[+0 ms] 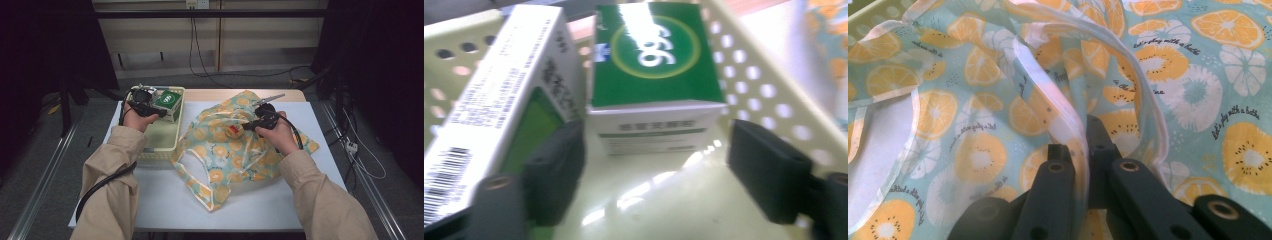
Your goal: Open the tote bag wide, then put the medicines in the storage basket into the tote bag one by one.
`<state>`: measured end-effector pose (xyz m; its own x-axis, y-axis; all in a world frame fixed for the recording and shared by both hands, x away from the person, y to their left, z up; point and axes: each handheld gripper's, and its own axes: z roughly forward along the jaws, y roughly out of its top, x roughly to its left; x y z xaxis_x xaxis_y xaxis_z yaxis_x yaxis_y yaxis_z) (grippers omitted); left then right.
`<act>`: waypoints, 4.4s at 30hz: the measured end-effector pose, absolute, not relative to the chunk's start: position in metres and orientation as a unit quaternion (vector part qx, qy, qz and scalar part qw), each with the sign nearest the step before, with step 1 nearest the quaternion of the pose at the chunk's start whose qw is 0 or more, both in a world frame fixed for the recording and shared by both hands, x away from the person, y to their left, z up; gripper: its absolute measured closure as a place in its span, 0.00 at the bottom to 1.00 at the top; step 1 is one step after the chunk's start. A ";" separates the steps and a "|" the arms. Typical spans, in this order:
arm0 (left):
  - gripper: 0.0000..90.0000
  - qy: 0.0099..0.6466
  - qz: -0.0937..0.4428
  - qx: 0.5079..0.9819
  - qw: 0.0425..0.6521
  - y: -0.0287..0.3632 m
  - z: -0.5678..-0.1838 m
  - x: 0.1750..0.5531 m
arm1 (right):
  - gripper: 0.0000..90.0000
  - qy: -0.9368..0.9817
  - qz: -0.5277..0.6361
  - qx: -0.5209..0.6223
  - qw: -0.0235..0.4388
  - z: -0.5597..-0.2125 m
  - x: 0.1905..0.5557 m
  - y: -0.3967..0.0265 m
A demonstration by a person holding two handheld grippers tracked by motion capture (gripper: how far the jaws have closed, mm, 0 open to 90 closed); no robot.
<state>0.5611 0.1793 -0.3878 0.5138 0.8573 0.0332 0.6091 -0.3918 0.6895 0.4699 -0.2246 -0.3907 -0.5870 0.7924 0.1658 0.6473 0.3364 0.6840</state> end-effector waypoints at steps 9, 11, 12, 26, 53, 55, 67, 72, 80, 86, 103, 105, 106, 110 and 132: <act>0.07 0.451 0.199 0.808 0.322 0.163 -0.402 0.578 | 1.00 0.810 0.369 0.445 0.098 -0.390 0.471 -0.227; 0.07 0.447 0.203 0.813 0.314 0.159 -0.405 0.581 | 1.00 0.810 0.370 0.444 0.097 -0.390 0.471 -0.228; 0.08 0.447 0.203 0.813 0.313 0.158 -0.407 0.583 | 1.00 0.809 0.370 0.446 0.097 -0.390 0.471 -0.229; 0.18 0.481 0.182 0.794 0.324 0.167 -0.398 0.575 | 1.00 0.807 0.372 0.448 0.094 -0.390 0.472 -0.232; 0.18 0.359 0.132 0.831 0.404 0.168 -0.307 0.492 | 1.00 0.807 0.368 0.449 0.108 -0.384 0.466 -0.228; 0.18 0.344 0.127 0.835 0.409 0.160 -0.305 0.486 | 1.00 0.809 0.365 0.448 0.108 -0.385 0.466 -0.227; 0.18 0.283 0.090 0.861 0.412 0.116 -0.307 0.460 | 1.00 0.810 0.365 0.446 0.108 -0.387 0.466 -0.221; 0.18 0.267 0.074 0.867 0.415 0.100 -0.316 0.454 | 1.00 0.810 0.366 0.445 0.108 -0.388 0.466 -0.220; 0.18 0.247 0.068 0.875 0.412 0.075 -0.334 0.446 | 1.00 0.810 0.367 0.443 0.110 -0.383 0.464 -0.223; 0.18 0.238 0.058 0.881 0.405 0.062 -0.348 0.444 | 1.00 0.810 0.369 0.442 0.113 -0.381 0.462 -0.224; 0.18 0.221 0.045 0.886 0.404 -0.001 -0.394 0.445 | 1.00 0.808 0.373 0.441 0.115 -0.376 0.462 -0.227; 0.18 0.224 0.043 0.881 0.415 -0.005 -0.396 0.449 | 1.00 0.809 0.371 0.441 0.116 -0.375 0.462 -0.227; 0.18 0.226 0.044 0.877 0.421 -0.007 -0.398 0.451 | 1.00 0.809 0.371 0.441 0.115 -0.374 0.462 -0.227; 0.18 0.236 0.061 0.870 0.429 -0.014 -0.404 0.459 | 1.00 0.807 0.372 0.442 0.120 -0.370 0.463 -0.227; 0.14 0.269 0.113 0.856 0.426 -0.038 -0.415 0.505 | 1.00 0.804 0.377 0.443 0.125 -0.360 0.465 -0.231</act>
